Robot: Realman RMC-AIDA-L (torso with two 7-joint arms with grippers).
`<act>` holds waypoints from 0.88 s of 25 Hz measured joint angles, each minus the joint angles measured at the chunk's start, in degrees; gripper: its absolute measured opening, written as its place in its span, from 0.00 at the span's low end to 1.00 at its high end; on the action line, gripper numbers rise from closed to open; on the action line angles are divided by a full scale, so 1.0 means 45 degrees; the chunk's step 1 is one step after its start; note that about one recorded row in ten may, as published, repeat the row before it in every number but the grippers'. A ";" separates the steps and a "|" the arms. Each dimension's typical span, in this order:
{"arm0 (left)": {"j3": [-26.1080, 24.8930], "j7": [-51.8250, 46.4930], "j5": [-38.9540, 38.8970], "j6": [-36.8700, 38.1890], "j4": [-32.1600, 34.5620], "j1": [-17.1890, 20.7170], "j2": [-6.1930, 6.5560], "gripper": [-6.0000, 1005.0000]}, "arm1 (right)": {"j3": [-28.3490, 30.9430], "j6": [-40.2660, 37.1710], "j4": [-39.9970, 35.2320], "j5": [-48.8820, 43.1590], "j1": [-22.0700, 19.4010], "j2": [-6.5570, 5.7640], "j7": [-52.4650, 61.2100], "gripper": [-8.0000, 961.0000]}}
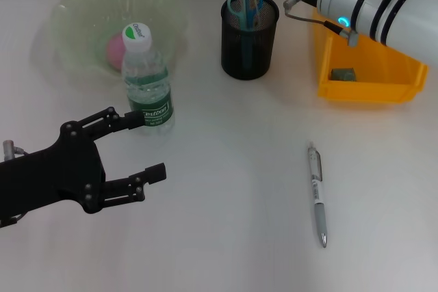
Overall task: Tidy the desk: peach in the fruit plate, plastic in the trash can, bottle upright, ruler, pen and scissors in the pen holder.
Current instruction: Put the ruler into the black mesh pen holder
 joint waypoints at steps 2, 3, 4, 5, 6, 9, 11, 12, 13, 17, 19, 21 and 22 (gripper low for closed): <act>0.0001 0.0004 0.0000 -0.0001 0.0000 -0.0001 0.0001 0.84 | 0.0001 0.0000 0.0013 0.0001 0.0003 0.0000 0.0000 0.40; -0.0001 0.0028 0.0000 -0.0008 0.0000 0.0000 0.0003 0.84 | -0.0012 -0.0001 0.0014 0.0001 0.0004 0.0000 0.0000 0.40; 0.0000 0.0039 0.0000 -0.0010 0.0001 -0.0001 0.0003 0.84 | -0.0035 0.0000 0.0016 0.0001 0.0004 0.0000 0.0000 0.40; 0.0000 0.0042 0.0000 -0.0011 0.0001 0.0000 0.0002 0.84 | -0.0057 0.0000 0.0019 0.0001 0.0005 0.0000 0.0000 0.40; 0.0000 0.0042 0.0000 -0.0011 0.0001 0.0000 0.0002 0.84 | -0.0071 -0.0003 0.0020 0.0000 0.0005 0.0000 0.0001 0.40; 0.0000 0.0047 0.0000 0.0008 0.0001 0.0000 -0.0006 0.84 | -0.0099 -0.0066 0.0025 0.0001 -0.0035 0.0000 0.0043 0.40; 0.0000 0.0048 0.0000 0.0014 0.0001 -0.0001 -0.0008 0.84 | -0.0110 -0.0101 0.0031 0.0001 -0.0093 0.0000 0.0099 0.40; 0.0001 0.0052 -0.0001 0.0016 0.0001 -0.0001 -0.0010 0.85 | -0.0114 -0.0106 0.0031 0.0001 -0.0110 0.0000 0.0116 0.40; 0.0001 0.0056 -0.0001 0.0016 0.0002 0.0000 -0.0011 0.85 | -0.0121 -0.0110 0.0034 0.0001 -0.0164 0.0000 0.0154 0.40; 0.0000 0.0070 -0.0001 0.0013 0.0001 0.0000 -0.0010 0.85 | -0.0126 -0.0116 0.0033 0.0008 -0.0262 0.0000 0.0215 0.45; 0.0000 0.0070 0.0000 0.0012 0.0000 -0.0003 -0.0011 0.85 | -0.0126 -0.0118 0.0010 0.0014 -0.0337 0.0000 0.0268 0.47; 0.0000 0.0070 0.0000 0.0012 0.0000 -0.0003 -0.0011 0.85 | -0.0126 -0.0120 -0.0008 0.0017 -0.0373 0.0000 0.0315 0.50; 0.0000 0.0071 -0.0001 0.0000 -0.0009 -0.0015 -0.0011 0.85 | -0.0126 -0.0147 -0.0071 0.0018 -0.0425 0.0000 0.0366 0.51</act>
